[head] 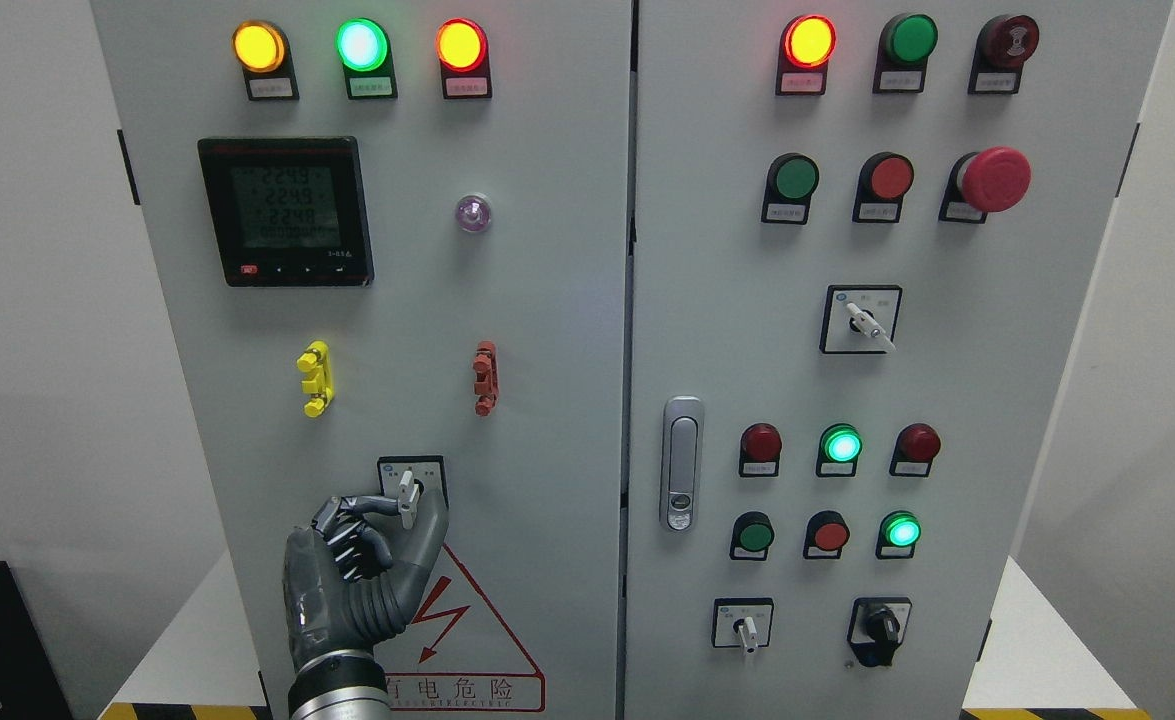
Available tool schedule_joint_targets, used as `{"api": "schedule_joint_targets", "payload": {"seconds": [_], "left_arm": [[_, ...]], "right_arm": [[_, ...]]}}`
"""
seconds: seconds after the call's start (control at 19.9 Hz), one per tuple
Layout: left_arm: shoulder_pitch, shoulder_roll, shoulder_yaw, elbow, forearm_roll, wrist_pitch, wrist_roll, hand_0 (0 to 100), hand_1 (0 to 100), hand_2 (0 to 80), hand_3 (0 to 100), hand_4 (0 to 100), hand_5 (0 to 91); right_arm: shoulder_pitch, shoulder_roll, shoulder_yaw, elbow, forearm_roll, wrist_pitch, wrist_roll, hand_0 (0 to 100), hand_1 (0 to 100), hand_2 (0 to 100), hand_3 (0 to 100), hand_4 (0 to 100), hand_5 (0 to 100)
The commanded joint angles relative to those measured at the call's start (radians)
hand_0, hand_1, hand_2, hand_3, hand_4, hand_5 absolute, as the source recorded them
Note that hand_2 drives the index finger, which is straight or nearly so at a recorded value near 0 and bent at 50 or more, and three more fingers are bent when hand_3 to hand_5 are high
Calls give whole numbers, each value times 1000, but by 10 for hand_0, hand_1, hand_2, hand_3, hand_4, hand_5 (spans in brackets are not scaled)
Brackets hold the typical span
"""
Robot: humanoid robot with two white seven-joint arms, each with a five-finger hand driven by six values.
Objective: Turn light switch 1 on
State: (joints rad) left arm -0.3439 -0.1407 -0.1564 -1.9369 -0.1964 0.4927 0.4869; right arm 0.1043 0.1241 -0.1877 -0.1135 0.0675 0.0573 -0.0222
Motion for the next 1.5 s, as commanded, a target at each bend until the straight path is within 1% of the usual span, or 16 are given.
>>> {"api": "schedule_joint_targets", "payload": {"seconds": [0.0,0.65,1.45], "left_arm": [[-4,-2,0,-1,0,1,-1,123,688,580,1000,992,866],[-1,0,3,-1,-1,4,-1,153,693,606,1000,990,868],[-1,-2,3,-1,-1,4,-1,203,691,607,1000,994,872]], "right_arm": [[0,0,-1,0,0,-1,1,0,0,0,0,0,0],[0,0,1,0,0,-1,1,0,0,0,0,0,0],[0,0,-1,0,0,-1,1,0,0,0,0,0,0]]}}
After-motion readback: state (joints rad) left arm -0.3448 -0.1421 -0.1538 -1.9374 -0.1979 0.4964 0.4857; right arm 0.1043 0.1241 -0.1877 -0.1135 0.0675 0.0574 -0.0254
